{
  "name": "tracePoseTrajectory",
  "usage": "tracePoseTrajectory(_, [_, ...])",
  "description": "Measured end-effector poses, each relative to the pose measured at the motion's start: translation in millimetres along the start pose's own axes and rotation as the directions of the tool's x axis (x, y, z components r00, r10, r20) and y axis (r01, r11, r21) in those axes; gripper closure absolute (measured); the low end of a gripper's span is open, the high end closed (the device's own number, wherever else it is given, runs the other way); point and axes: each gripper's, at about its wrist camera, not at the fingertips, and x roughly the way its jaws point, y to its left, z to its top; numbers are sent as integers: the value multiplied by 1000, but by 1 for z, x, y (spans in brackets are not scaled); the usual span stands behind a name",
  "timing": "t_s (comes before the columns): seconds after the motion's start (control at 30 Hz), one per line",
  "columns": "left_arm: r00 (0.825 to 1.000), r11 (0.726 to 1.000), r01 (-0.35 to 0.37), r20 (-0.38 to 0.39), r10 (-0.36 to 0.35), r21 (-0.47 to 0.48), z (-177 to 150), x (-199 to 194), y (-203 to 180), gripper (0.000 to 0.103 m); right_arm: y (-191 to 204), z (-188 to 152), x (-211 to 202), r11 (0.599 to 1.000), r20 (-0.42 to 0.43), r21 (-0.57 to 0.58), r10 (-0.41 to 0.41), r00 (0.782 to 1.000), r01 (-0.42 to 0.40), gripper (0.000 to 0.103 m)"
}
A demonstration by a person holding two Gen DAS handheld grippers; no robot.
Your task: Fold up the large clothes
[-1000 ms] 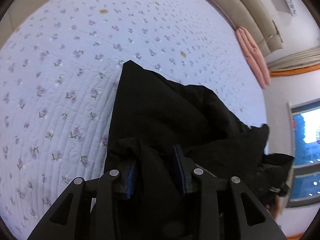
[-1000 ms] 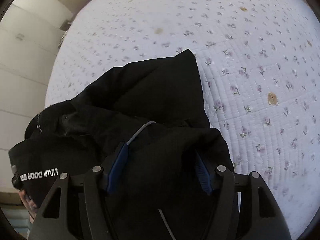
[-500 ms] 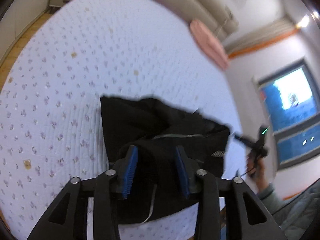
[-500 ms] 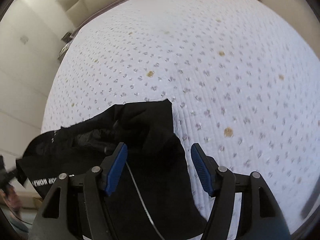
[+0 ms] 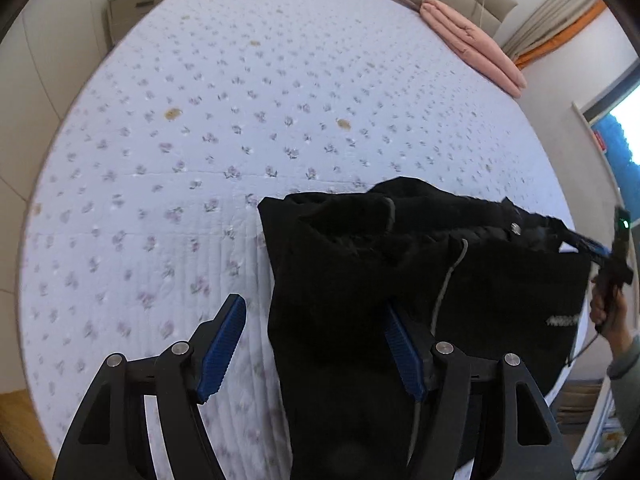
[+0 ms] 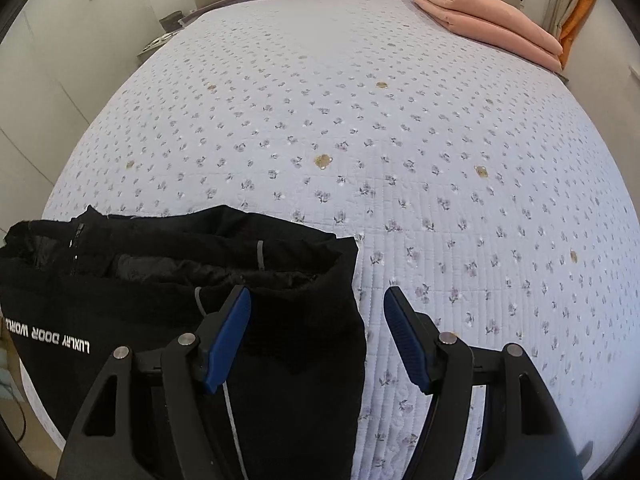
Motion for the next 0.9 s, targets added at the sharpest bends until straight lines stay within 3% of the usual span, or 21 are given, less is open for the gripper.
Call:
tracePoseTrajectory(0.17, [992,989,127,9,-126,-81,10,21,20,31,0,-10,1,999,-22,-33,-2,1000,2,32])
tracePoseTrajectory(0.27, [961,948,275,15,-276,-160,12,33,32,31,-3,-9,6,999,-26,-35,30,999,-31,32])
tracePoseTrajectory(0.33, [947,928,316,8,-321,-196,12,40,35,31,-4,-5,11,998,-22,-35,58,998,-59,32])
tracePoseTrajectory(0.47, [951,931,307,25,-308,-197,9,43,30,31,-7,6,34,993,-33,-35,110,993,-111,25])
tracePoseTrajectory(0.5, [955,935,297,37,-295,-195,9,41,28,39,-8,7,39,991,-39,-25,130,991,-131,25])
tracePoseTrajectory(0.53, [957,938,289,42,-286,-190,9,40,25,60,-10,7,46,984,-57,-3,177,983,-178,31])
tracePoseTrajectory(0.57, [960,943,279,43,-276,-183,9,39,22,73,-12,7,51,973,-75,25,229,970,-228,43])
tracePoseTrajectory(0.6, [963,946,271,41,-268,-179,9,37,20,86,-11,6,53,970,-83,43,242,967,-239,68])
tracePoseTrajectory(0.67, [978,968,205,68,-197,-146,7,26,10,91,-5,2,42,981,-46,24,192,980,-191,75])
tracePoseTrajectory(0.73, [982,976,161,119,-144,-146,5,4,2,93,0,2,23,994,-16,0,109,994,-109,83])
tracePoseTrajectory(0.83, [963,970,170,240,-125,-176,7,-46,-4,93,-2,16,-27,1000,96,-12,-7,995,8,86])
tracePoseTrajectory(0.9, [943,973,174,309,-121,-151,16,-74,-14,93,-3,33,-52,999,166,-20,-32,986,35,86])
